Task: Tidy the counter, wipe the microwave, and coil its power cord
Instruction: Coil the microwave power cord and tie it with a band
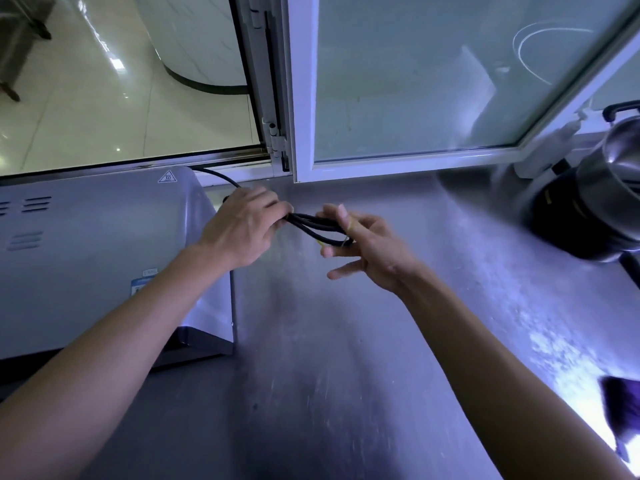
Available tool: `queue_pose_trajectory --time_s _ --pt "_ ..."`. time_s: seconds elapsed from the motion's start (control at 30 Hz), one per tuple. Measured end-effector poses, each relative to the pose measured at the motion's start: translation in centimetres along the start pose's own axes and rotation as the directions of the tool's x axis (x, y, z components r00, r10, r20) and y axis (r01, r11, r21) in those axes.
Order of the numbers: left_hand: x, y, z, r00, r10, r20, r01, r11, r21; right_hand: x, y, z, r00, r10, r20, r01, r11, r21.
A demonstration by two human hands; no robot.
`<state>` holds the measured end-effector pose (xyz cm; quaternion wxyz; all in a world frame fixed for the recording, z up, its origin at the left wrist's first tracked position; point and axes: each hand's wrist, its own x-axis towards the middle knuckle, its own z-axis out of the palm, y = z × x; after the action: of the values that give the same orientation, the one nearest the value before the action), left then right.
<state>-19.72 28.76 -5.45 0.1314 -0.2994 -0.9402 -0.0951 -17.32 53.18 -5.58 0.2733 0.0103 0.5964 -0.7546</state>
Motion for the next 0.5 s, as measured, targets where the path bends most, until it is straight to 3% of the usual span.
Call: queue_pose_trajectory --time_s 0.23,0.5 --pt "0.7 3.3 1.4 0.970 -0.177 0.169 0.151 0.976 0.156 2.6 1.4 1.7 0.937 -0.007 -0.348 -0.048 0.987 -0.151" --pt "0.0 3.3 2.0 0.954 -0.270 0.133 0.259 0.961 0.095 4.6 3.5 2.1 0.884 0.008 -0.467 -0.042 0.997 -0.062"
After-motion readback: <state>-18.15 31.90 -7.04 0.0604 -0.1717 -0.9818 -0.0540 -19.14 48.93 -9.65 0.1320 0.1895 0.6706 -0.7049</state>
